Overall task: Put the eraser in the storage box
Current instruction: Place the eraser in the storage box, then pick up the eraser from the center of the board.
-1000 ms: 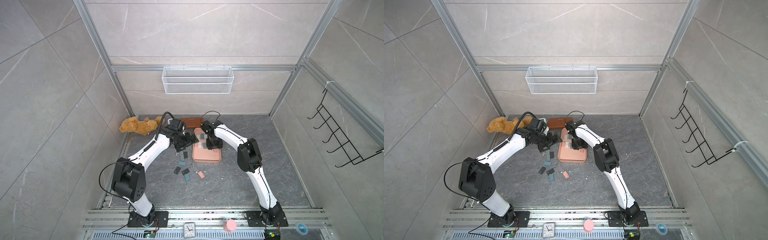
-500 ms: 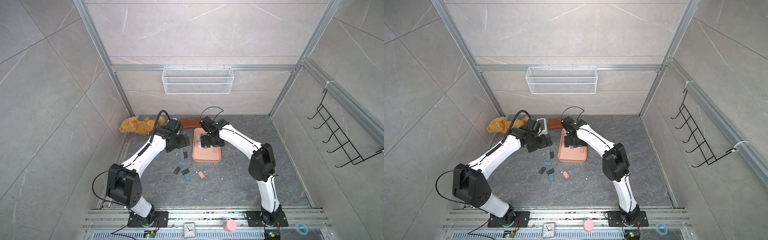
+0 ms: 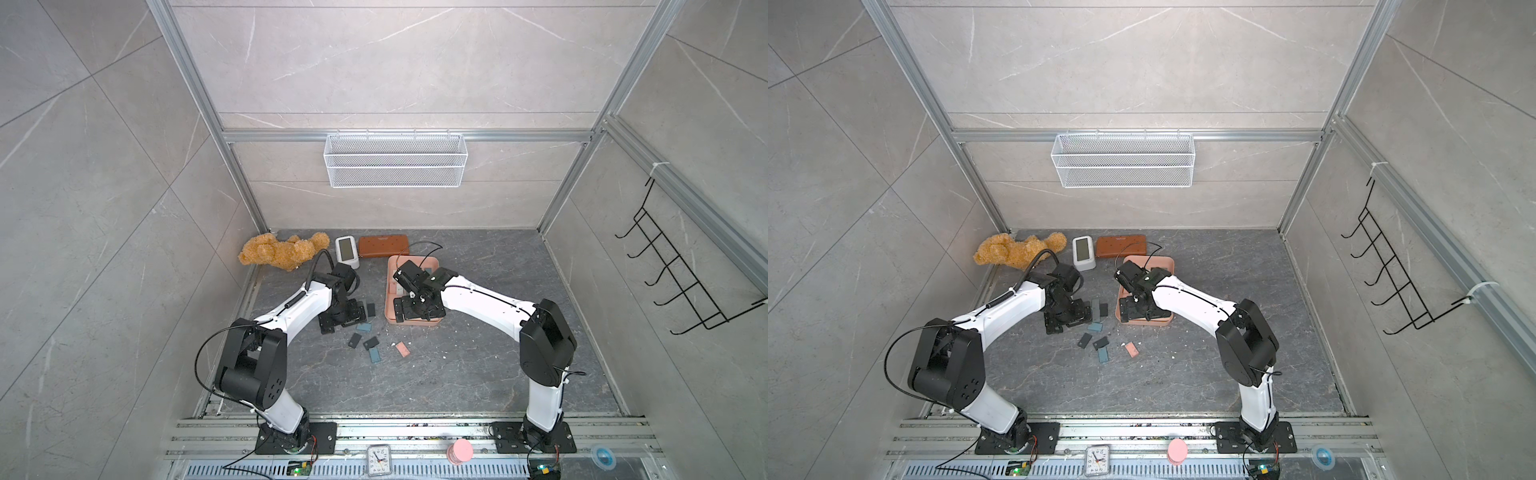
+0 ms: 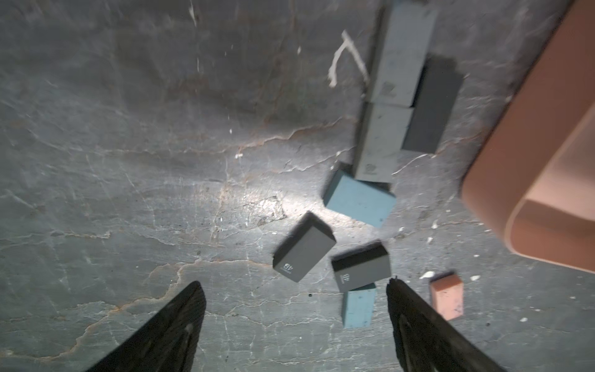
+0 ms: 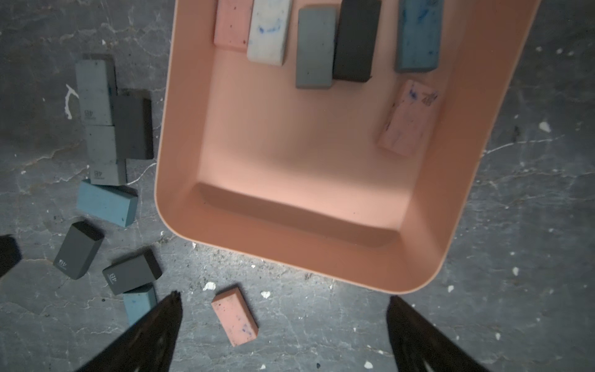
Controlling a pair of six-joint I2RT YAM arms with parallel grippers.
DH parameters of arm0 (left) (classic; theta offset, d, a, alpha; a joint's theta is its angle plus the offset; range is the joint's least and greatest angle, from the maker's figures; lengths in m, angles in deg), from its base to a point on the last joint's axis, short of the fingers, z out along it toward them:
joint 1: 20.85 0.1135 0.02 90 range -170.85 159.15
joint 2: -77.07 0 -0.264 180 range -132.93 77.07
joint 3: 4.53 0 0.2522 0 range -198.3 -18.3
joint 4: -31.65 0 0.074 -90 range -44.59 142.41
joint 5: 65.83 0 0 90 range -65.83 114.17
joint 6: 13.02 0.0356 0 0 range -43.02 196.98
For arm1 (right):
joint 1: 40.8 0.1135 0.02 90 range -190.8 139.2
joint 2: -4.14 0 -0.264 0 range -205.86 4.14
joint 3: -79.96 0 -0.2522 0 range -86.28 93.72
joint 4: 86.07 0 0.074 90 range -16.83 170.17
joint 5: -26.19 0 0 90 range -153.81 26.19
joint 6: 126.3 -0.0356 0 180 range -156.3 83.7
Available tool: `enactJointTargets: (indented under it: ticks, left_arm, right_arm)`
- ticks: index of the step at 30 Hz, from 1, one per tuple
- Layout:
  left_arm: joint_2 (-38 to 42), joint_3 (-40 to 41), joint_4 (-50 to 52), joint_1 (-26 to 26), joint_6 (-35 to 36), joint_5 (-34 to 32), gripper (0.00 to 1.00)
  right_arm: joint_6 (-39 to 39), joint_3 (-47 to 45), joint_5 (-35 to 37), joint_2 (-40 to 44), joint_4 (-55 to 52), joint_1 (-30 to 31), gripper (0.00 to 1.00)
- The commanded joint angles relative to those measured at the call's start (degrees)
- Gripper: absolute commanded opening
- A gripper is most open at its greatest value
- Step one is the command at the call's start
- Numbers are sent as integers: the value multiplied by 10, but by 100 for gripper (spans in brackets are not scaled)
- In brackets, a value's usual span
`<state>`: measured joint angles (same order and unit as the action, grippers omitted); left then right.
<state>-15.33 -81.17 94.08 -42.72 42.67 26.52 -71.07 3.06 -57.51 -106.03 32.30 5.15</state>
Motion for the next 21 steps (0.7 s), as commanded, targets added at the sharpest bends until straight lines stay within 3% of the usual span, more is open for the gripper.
enactJointTargets:
  ticks: [1, 8, 21]
  left_arm:
    - [6, 25, 1, 1, -11, 22, 89]
    - [-24, 37, -7, 0, 3, 35, 84]
    - [-32, 39, 10, -24, 49, -4, 80]
  right_arm:
    - [-16, -10, -1, 16, 19, 9, 100]
    - [-19, -4, -2, 3, 16, 22, 100]
    - [-25, -4, 7, 1, 11, 27, 100]
